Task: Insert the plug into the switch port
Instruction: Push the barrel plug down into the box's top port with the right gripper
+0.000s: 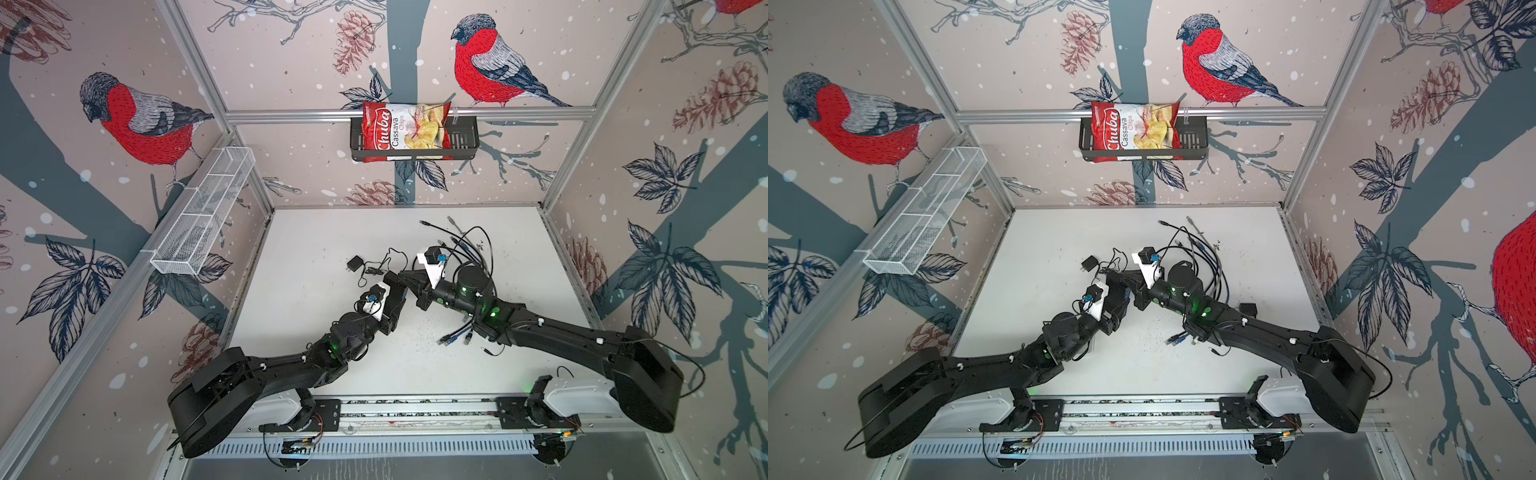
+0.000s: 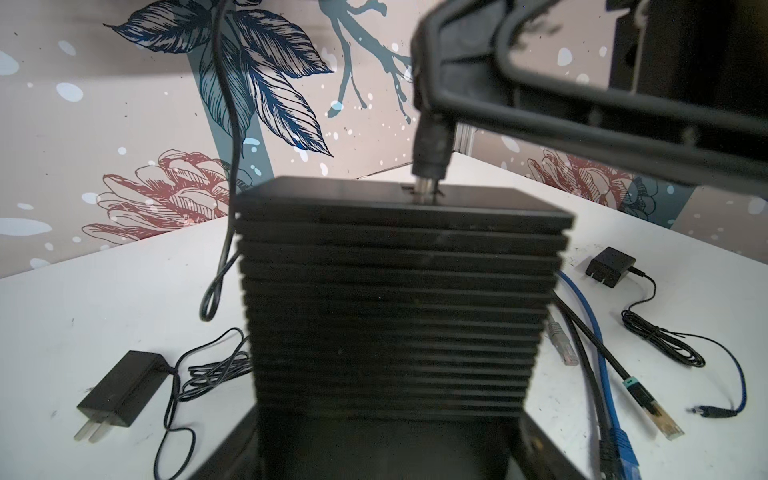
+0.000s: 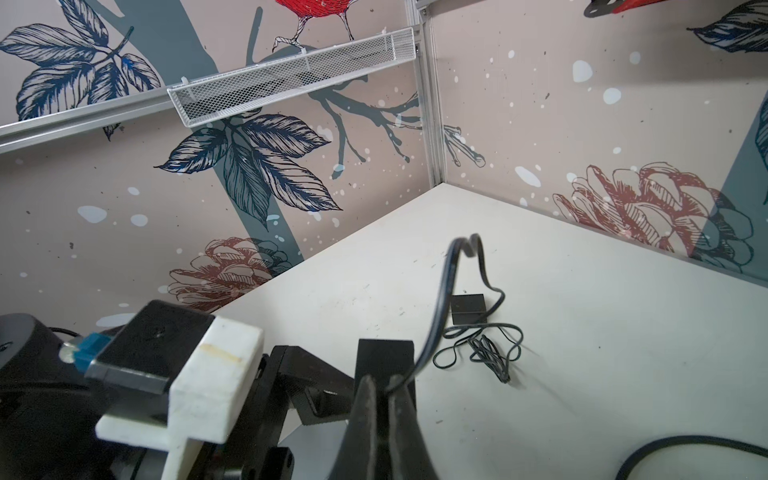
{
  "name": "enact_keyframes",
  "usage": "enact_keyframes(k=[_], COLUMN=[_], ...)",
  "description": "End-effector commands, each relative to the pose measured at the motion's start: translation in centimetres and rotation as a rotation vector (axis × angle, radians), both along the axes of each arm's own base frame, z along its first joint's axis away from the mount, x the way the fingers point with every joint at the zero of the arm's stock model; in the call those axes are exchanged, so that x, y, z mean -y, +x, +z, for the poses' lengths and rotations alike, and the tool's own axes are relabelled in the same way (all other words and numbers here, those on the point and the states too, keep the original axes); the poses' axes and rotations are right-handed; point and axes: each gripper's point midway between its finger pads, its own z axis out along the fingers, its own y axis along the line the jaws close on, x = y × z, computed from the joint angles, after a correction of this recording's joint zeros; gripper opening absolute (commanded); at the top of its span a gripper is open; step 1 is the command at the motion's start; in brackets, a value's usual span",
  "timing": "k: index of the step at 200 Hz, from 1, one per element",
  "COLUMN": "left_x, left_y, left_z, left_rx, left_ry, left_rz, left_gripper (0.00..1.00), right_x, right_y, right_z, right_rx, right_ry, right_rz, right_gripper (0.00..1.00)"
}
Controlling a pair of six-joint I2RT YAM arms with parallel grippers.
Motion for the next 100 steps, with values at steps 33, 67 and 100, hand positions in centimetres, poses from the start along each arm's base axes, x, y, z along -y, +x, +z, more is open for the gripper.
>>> enact_keyframes(k=[33,67,100], left_x=[-0.5,-1.3,-1.4], left_y=[0.6,1.0,1.3], left_z=[6.6,7.7,8.8], left_rx=[0.155,0.184,0.215], left_ry=[-0.201,-0.235,-0.25], left_rz=[0.028,0.042,0.039], left_gripper=[0.31,0.3,0.29], right_x=[-0.1,-0.2,-0.3], right_y=[-1.0,-1.0,-1.0], right_z=[-6.2,-7.1,-8.1], right_rx=[-0.147,-0.185,-0.223], right_ry=[-0.184,-0.192,-0.209], right_rz=[0.025,0.016,0.013], right_gripper=[0.0,0.0,0.0])
